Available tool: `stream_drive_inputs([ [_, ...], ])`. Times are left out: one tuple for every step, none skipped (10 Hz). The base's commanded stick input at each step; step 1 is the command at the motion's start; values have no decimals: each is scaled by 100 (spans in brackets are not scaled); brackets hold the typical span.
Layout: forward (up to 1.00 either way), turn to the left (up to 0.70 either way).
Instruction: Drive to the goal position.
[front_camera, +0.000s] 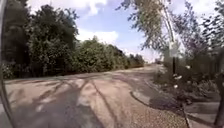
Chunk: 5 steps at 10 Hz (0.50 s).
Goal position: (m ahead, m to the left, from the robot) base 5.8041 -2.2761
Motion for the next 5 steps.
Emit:
stream_drive_inputs([
  [70, 0],
  [70, 0],
  [70, 0],
  [70, 0],
  [70, 0],
])
